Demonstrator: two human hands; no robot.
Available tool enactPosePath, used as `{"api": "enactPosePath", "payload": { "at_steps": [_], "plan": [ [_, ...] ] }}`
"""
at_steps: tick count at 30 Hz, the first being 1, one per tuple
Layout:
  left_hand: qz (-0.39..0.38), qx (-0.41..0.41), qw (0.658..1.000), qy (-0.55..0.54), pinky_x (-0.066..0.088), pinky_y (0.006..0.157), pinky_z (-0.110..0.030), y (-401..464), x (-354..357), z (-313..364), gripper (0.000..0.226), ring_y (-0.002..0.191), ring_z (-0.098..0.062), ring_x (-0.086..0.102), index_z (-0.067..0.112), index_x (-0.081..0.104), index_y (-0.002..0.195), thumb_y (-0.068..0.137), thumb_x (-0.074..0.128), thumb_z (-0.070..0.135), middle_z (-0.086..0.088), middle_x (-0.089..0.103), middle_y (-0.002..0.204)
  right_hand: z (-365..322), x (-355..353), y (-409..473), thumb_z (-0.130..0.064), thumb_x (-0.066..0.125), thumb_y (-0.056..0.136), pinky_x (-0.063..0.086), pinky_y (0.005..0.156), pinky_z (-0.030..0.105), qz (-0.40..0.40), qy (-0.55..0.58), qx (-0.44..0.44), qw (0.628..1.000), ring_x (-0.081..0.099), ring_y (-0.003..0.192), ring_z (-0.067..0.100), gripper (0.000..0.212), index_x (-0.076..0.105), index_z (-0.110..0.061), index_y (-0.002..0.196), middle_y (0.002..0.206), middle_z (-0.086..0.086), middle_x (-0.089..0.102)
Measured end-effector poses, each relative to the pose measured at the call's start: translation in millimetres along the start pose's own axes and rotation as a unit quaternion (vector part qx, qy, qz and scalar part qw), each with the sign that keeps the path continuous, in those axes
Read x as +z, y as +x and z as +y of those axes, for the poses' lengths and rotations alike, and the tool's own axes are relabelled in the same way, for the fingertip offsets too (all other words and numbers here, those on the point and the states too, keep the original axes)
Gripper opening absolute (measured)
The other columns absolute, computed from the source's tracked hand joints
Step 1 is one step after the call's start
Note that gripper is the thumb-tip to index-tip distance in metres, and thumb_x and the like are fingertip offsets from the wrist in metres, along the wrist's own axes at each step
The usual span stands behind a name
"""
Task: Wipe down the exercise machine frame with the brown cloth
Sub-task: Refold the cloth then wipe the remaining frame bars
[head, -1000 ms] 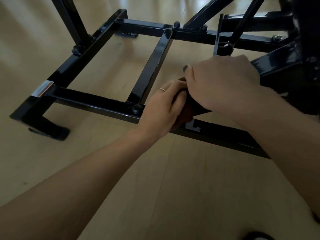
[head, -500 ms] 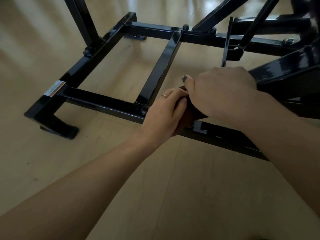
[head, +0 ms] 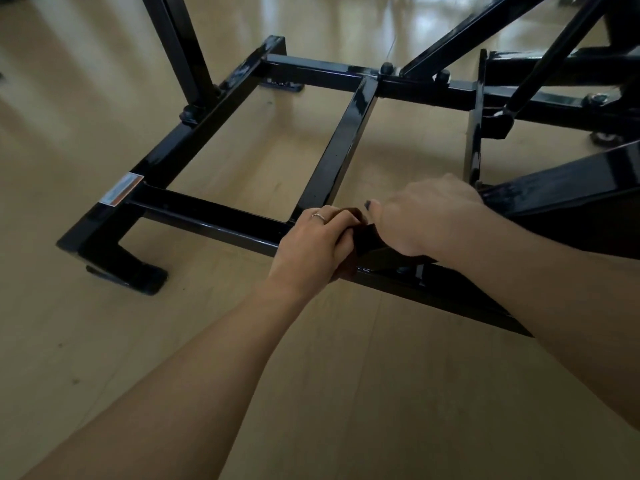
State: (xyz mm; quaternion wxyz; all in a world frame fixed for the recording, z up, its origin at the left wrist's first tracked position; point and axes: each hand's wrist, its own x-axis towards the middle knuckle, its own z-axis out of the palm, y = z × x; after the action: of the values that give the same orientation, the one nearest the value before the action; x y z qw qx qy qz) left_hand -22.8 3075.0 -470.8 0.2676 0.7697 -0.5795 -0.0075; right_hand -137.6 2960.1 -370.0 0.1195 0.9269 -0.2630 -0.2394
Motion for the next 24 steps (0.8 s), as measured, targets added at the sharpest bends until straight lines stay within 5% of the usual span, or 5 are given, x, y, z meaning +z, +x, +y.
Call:
{"api": "enactPosePath", "payload": {
  "at_steps": [4, 10, 15, 20, 24],
  "plan": [
    [0.010, -0.018, 1.000, -0.022, 0.053, 0.078, -0.035, -2.6, 2.8, 4.3, 0.023, 0.115, -0.022, 0.053, 0.023, 0.064, 0.120, 0.102, 0.052, 0.031, 0.000, 0.065, 0.115, 1.7, 4.9, -7.8, -0.030, 0.042, 0.106, 0.036, 0.062, 0.039, 0.055, 0.021, 0.013, 0.998, 0.052, 0.077, 0.022, 0.027, 0.061, -0.022, 0.123, 0.071, -0.002, 0.034],
    [-0.003, -0.034, 0.999, -0.038, 0.054, 0.090, -0.042, -7.8, -0.1, 9.8, 0.021, 0.117, -0.025, 0.048, 0.019, 0.062, 0.120, 0.104, 0.053, 0.029, -0.005, 0.060, 0.109, -9.6, -6.6, -19.2, -0.036, 0.041, 0.105, 0.034, 0.062, 0.043, 0.020, -0.030, 0.036, 0.999, 0.046, 0.068, 0.022, 0.022, 0.052, -0.025, 0.121, 0.084, 0.004, 0.051],
    [0.012, -0.010, 1.000, -0.025, 0.052, 0.088, -0.040, -17.6, -3.7, 14.1, 0.019, 0.107, -0.025, 0.049, 0.016, 0.061, 0.115, 0.097, 0.062, 0.021, -0.009, 0.061, 0.109, -13.4, -7.7, -23.7, -0.033, 0.040, 0.106, 0.022, 0.050, 0.038, 0.022, -0.038, 0.056, 0.997, 0.045, 0.066, 0.024, 0.028, 0.056, -0.021, 0.126, 0.082, 0.008, 0.052],
    [-0.085, -0.009, 0.992, 0.091, 0.057, 0.085, -0.038, -29.6, -14.0, 14.5, 0.059, 0.117, -0.028, 0.048, 0.019, 0.054, 0.126, 0.077, 0.087, 0.024, -0.006, 0.057, 0.120, -11.8, -10.6, -18.6, -0.030, 0.039, 0.107, 0.028, 0.053, 0.038, -0.006, -0.033, 0.047, 0.998, 0.042, 0.064, 0.024, 0.034, 0.056, -0.021, 0.135, 0.082, 0.008, 0.050],
    [-0.098, -0.011, 0.990, 0.099, 0.059, 0.076, -0.038, -37.3, -19.5, 2.9, 0.050, 0.119, -0.026, 0.044, 0.023, 0.051, 0.128, 0.086, 0.078, 0.027, -0.004, 0.054, 0.125, -12.7, -8.0, 0.1, -0.029, 0.043, 0.105, 0.040, 0.067, 0.043, -0.053, -0.013, 0.056, 0.997, 0.054, 0.083, 0.028, 0.038, 0.050, -0.025, 0.142, 0.095, 0.007, 0.055]
  ]
}}
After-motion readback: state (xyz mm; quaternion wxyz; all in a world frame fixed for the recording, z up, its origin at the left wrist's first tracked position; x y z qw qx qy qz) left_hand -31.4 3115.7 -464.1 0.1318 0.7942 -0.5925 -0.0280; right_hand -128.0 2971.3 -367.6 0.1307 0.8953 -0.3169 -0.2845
